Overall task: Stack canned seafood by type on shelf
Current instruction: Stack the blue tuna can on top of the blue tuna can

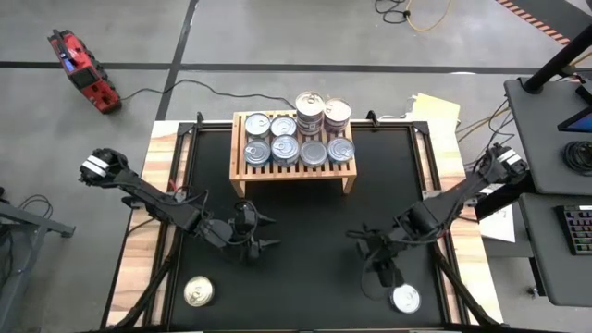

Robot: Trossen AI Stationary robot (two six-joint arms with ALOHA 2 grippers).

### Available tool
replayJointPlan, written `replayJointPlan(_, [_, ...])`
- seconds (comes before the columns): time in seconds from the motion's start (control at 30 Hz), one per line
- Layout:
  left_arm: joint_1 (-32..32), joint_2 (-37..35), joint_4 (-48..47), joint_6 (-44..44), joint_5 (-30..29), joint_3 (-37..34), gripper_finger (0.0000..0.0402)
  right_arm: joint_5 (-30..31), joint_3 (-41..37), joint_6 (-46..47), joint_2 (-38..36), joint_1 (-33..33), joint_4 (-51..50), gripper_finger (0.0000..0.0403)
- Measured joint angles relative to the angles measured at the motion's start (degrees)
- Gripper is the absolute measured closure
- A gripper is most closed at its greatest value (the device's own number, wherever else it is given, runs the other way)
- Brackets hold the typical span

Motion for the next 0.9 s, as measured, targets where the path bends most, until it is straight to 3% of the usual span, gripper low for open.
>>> replayJointPlan(0.23, [0.1, 0.0, 0.1, 0.0, -0.1, 0.0, 0.0102, -2.0, -3.9, 15.6, -0.1, 5.4, 0.1, 0.0264])
replayJointPlan(0.5, [0.1, 0.1, 0.1, 0.1, -5.3, 0.0, 0.0102, -1.3, -8.8, 33.9, -0.1, 12.6, 0.7, 0.0292])
replayJointPlan(0.9, [1.4, 0.2, 0.1, 0.3, -6.3, 0.0, 0.0102, -0.8, -10.6, 52.7, 5.3, 21.6, 3.3, 0.0384])
